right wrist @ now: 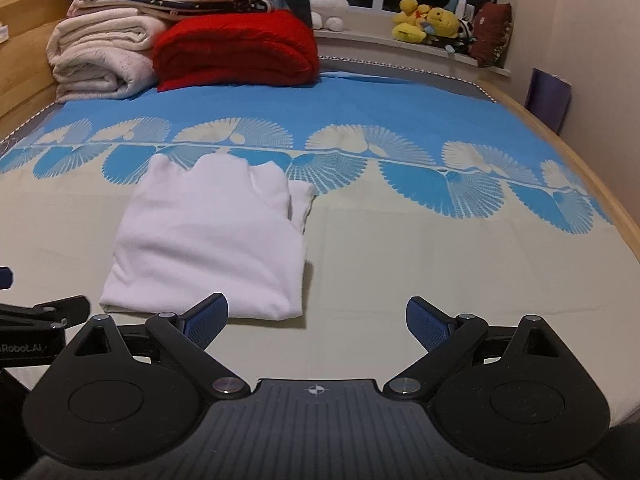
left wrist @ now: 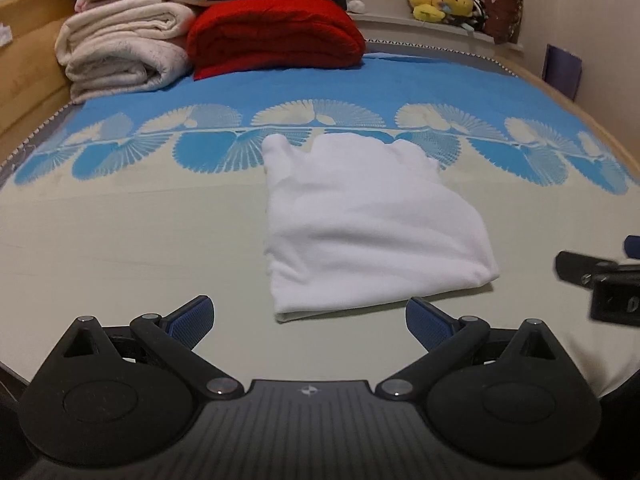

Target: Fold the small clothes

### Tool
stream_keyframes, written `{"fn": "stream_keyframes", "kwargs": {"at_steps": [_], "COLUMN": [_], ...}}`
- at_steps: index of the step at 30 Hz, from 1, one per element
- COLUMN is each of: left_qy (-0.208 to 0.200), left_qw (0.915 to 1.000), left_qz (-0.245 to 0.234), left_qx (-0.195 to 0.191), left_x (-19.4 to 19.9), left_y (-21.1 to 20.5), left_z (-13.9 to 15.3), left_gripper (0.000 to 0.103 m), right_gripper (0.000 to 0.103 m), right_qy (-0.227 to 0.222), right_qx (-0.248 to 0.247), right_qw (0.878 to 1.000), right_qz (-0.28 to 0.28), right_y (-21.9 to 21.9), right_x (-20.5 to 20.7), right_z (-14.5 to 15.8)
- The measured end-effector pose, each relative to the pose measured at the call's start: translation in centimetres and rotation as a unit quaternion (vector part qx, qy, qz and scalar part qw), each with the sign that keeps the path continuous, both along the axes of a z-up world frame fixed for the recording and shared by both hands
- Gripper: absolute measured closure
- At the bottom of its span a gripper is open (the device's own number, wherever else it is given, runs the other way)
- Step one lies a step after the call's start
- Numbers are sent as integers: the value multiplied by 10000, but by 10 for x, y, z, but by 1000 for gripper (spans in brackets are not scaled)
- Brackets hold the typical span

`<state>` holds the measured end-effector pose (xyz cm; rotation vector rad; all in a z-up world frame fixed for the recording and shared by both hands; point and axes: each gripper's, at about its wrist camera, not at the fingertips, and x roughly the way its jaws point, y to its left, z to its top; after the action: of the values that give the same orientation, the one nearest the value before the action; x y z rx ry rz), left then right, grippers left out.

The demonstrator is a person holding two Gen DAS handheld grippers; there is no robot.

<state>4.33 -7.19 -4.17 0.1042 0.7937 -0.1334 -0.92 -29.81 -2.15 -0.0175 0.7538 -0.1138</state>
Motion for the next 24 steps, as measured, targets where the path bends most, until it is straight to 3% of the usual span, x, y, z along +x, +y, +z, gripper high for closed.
{"fn": "stream_keyframes", "kwargs": {"at_steps": [4,14,24], "left_qy": [10,426,533], "left_qw": [10000,9986,9979], "left_qz": [-52,32,135], "left_qx": [74,-304,-343], "left_x": [2,12,14], "left_y": [-3,8,5], "left_z": [-4,-9,-12], "left_gripper": [1,1,1], "right_gripper": [7,7,7], "right_qy": [18,91,91], "right_qx": [-113,-152,-148], "right_qw": [9999,9998,9997], "right_qz": [118,100,156], "right_y": [5,7,7], "right_x": [2,6,7], "right_z": [-2,-6,-6]}}
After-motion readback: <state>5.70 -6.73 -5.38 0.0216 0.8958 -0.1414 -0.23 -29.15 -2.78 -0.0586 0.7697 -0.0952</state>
